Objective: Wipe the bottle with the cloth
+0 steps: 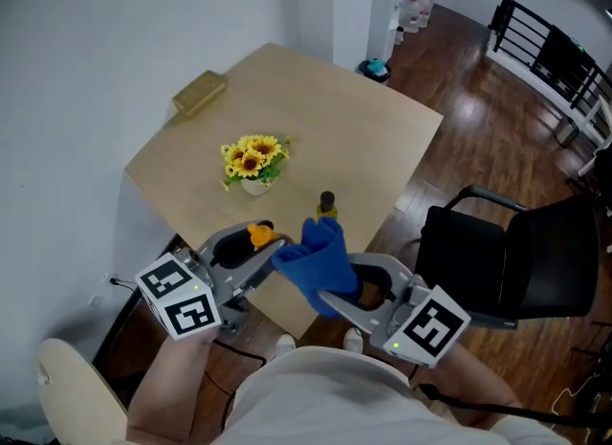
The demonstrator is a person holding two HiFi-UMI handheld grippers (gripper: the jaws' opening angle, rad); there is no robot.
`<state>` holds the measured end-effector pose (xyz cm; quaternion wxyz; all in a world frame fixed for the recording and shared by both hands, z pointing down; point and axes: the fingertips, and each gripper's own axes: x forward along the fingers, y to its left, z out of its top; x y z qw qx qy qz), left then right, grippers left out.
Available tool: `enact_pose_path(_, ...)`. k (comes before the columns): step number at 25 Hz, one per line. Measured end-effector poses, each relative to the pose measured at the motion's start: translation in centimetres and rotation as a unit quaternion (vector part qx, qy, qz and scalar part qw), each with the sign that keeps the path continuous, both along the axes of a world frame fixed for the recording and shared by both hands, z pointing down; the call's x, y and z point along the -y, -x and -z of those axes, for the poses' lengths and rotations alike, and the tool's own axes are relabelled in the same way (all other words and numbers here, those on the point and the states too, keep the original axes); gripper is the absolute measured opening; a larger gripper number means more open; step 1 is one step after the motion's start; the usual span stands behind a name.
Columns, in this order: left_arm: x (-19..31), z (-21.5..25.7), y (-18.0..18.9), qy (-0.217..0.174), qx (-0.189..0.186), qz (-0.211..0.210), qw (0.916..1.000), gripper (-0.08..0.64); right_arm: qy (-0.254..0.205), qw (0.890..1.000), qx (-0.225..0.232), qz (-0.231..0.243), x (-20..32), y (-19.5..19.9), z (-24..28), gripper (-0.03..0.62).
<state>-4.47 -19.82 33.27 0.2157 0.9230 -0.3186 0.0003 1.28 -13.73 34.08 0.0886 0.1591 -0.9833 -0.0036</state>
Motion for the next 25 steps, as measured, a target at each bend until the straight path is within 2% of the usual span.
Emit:
enact_pose_path(2, 0.1, 0.4, -0.3, 0.002, -0.010, 0.001, 1.0000, 0.163, 0.009, 1.000, -0.028, 0.004, -0.7, 0.7, -1.7, 0.141)
enact_pose_path(5, 0.2, 1.5, -0.5, -0.001, -0.022, -0.004, 0.9997, 0.163, 0.037, 0.998, -0.046, 0.001, -1.2, 0.6, -4.8, 0.141)
enact_pose_path(10, -0.3, 3.0, -0.4, -0.014, -0.029, -0.007, 0.9994, 0.163, 0.091, 0.993, -0.068, -0.018, -1.7, -1.4, -9.9, 0.143)
enact_pose_path(13, -0.5, 3.7, -0.6, -0.022, -0.032, -0.014, 0.9991, 0.163, 0.099, 0.992, -0.080, -0.026, -1.0, -3.3, -11.3, 0.141)
enact_pose_path(16, -0.9, 4.1, -0.6, -0.029, -0.030, -0.023, 0.9989, 0.163, 0.079, 0.992, -0.091, -0.046, 1.2, -5.6, -10.2, 0.143)
enact_pose_path(19, -1.2, 4.0, -1.0, -0.035, -0.011, -0.040, 0.9985, 0.163, 0.052, 0.994, -0.066, -0.075, 4.0, -6.8, -6.4, 0.143)
enact_pose_path(22, -2.2, 3.3, -2.1, -0.036, 0.009, -0.060, 0.9975, 0.163, 0.017, 0.997, -0.027, -0.073, 5.3, -5.8, -1.5, 0.143)
enact_pose_path(25, -2.9, 2.9, -3.2, -0.032, 0.015, -0.076, 0.9965, 0.163, -0.020, 0.999, -0.008, -0.047, 5.1, -3.5, 2.0, 0.143)
